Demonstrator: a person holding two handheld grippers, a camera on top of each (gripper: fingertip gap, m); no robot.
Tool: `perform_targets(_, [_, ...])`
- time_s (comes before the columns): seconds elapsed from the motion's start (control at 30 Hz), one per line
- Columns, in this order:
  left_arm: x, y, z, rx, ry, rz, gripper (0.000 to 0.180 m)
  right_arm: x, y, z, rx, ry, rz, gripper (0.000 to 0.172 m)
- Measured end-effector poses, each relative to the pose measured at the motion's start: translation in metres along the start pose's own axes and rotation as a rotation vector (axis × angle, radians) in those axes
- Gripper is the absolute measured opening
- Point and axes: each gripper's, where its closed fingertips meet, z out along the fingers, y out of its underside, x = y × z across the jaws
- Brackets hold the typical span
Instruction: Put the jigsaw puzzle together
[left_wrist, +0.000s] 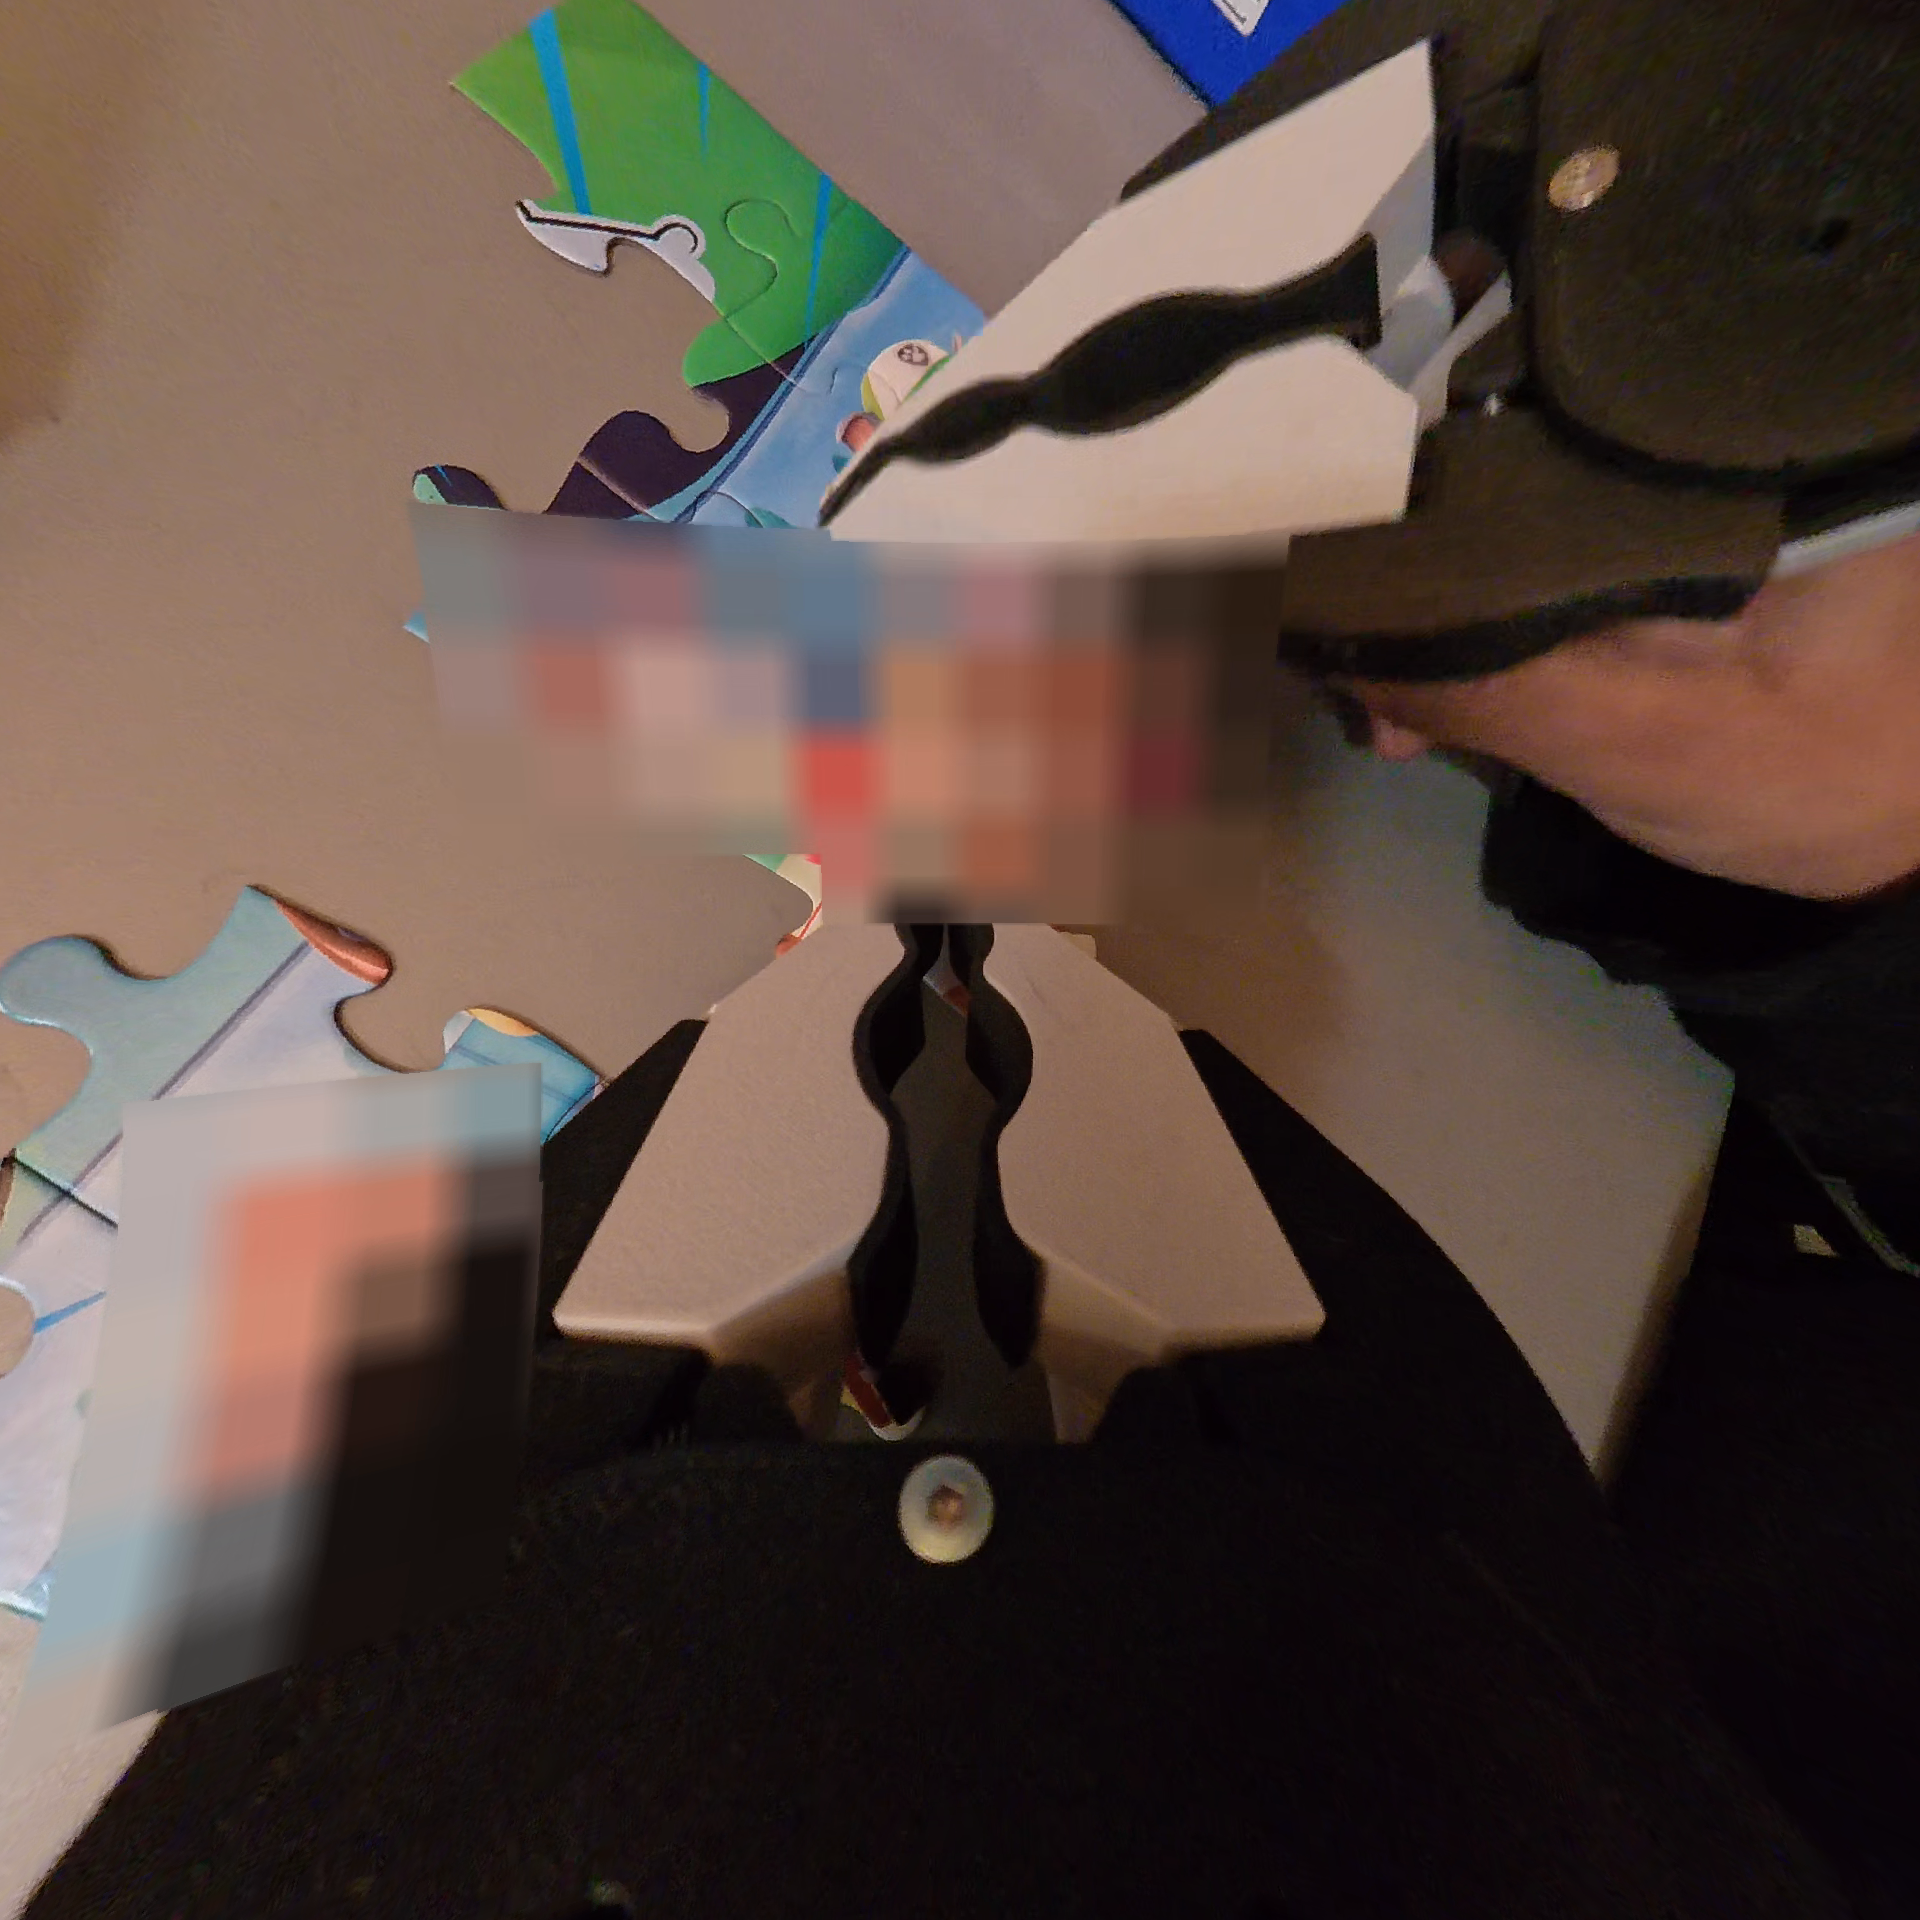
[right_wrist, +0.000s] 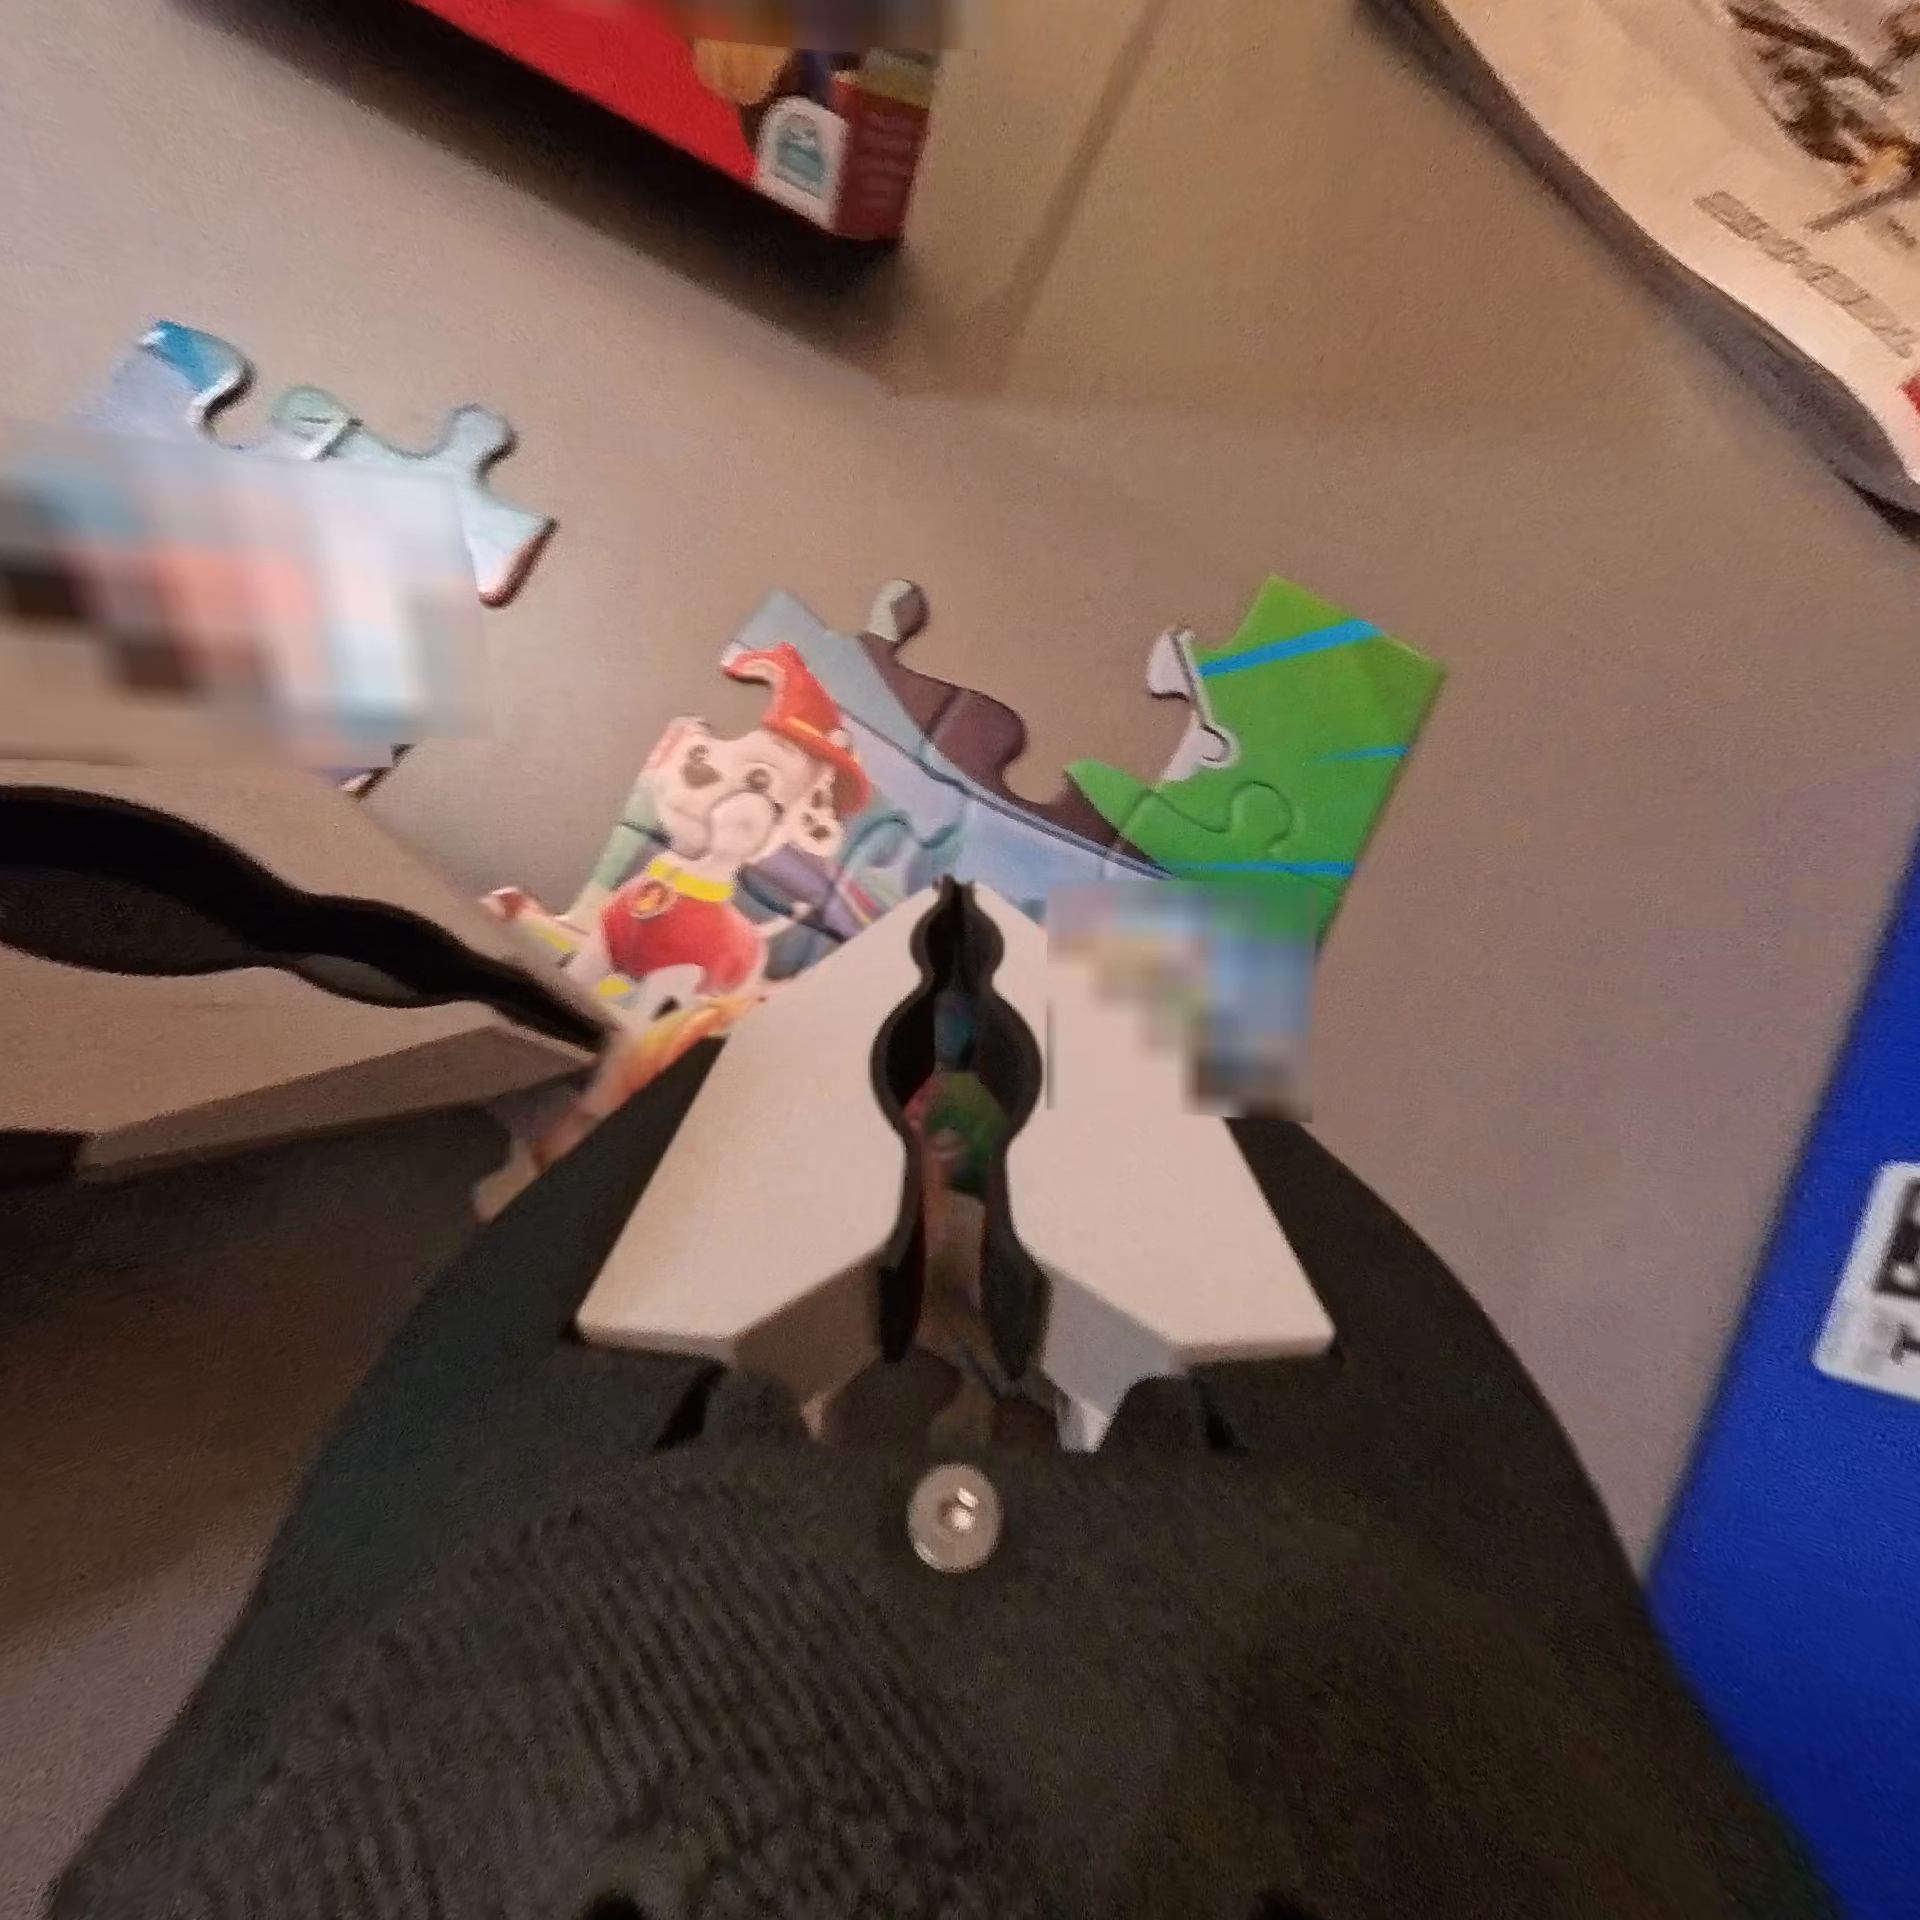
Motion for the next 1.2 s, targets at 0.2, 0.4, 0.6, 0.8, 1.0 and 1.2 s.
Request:
perform_targets(0.2, [0.0,0.0,0.0,0.002,0.002,-0.001,0.0,-0.028,-0.003,0.0,0.005,-0.143,0.048,0.0])
perform_targets(0.4, [0.0,0.0,0.0,0.011,0.003,-0.001,0.0,0.006,0.025,-0.04,-0.111,0.065,0.002,0.0])
perform_targets(0.6, [0.0,0.0,0.0,0.025,-0.028,0.017,0.0,0.039,0.046,-0.149,-0.045,0.202,0.068,0.001])
perform_targets(0.8, [0.001,0.001,0.001,0.04,-0.051,0.064,0.0,0.034,0.128,-0.18,-0.124,0.109,0.316,0.027])
perform_targets(1.0, [0.008,0.003,0.001,0.037,-0.005,0.038,0.0,0.021,0.165,-0.159,-0.137,0.117,0.454,0.072])
perform_targets(1.2, [0.008,0.004,0.001,0.035,-0.007,0.042,0.0,0.016,0.166,-0.15,-0.129,0.204,0.371,0.056])
